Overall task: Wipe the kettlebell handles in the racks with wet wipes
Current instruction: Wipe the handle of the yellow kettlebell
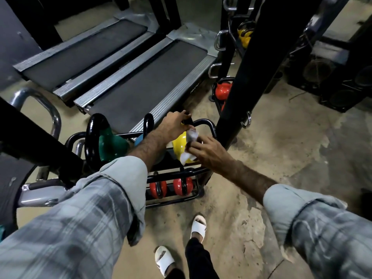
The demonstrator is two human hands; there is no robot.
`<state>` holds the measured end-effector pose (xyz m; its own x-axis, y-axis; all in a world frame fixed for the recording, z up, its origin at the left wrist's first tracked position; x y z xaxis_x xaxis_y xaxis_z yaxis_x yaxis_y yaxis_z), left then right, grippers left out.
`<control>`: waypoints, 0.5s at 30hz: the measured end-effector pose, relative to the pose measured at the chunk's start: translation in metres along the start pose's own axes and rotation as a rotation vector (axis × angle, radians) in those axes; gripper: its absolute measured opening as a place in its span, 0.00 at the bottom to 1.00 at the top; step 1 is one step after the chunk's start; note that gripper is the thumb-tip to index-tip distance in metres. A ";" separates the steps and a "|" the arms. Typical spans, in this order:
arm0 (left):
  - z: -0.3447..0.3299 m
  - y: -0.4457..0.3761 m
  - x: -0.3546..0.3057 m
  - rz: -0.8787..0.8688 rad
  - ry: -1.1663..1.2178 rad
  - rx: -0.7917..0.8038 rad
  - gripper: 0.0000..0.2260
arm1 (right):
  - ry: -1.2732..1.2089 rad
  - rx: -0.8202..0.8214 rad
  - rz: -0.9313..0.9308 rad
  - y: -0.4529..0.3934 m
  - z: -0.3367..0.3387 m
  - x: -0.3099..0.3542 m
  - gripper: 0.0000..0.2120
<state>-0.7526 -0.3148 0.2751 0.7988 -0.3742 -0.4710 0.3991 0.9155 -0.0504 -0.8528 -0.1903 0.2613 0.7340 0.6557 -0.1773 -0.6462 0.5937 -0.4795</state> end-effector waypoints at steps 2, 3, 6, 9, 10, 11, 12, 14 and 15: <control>-0.001 0.000 0.003 0.014 0.035 0.003 0.27 | -0.023 0.032 0.082 0.016 -0.005 0.008 0.12; -0.003 0.000 0.003 0.009 0.043 -0.001 0.27 | -0.038 0.041 0.104 0.025 -0.006 0.011 0.11; -0.003 0.003 0.005 0.000 0.053 -0.019 0.27 | -0.161 0.002 0.003 0.030 0.001 0.012 0.10; -0.005 0.011 0.007 0.016 0.185 -0.072 0.25 | -0.371 -0.194 -0.434 0.020 0.009 -0.001 0.12; -0.007 0.016 0.007 0.022 0.244 -0.115 0.24 | -0.456 -0.295 -0.637 0.017 0.014 -0.008 0.13; -0.008 0.024 0.006 0.024 0.316 -0.179 0.22 | -0.533 -0.390 -0.827 0.016 0.016 -0.015 0.15; -0.009 0.033 0.005 0.037 0.397 -0.246 0.20 | -0.594 -0.445 -0.982 0.014 0.017 -0.022 0.17; -0.012 0.057 0.002 0.069 0.542 -0.332 0.18 | -0.684 -0.454 -1.161 0.008 0.012 -0.030 0.16; -0.014 0.070 -0.001 0.096 0.588 -0.348 0.18 | -0.739 -0.431 -1.214 0.001 0.008 -0.036 0.12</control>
<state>-0.7320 -0.2486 0.2602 0.4070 -0.2367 -0.8822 0.0922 0.9716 -0.2181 -0.8819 -0.2092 0.2740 0.4111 0.0339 0.9110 0.4761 0.8442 -0.2462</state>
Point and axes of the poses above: each hand's wrist, its own y-axis away from the middle knuckle, its own z-axis out of the back of the hand, x = y × z, the point moved 5 cm from there along -y, towards the middle knuckle, and after that the axes turned 9 degrees about -x, right-handed, at the moved point
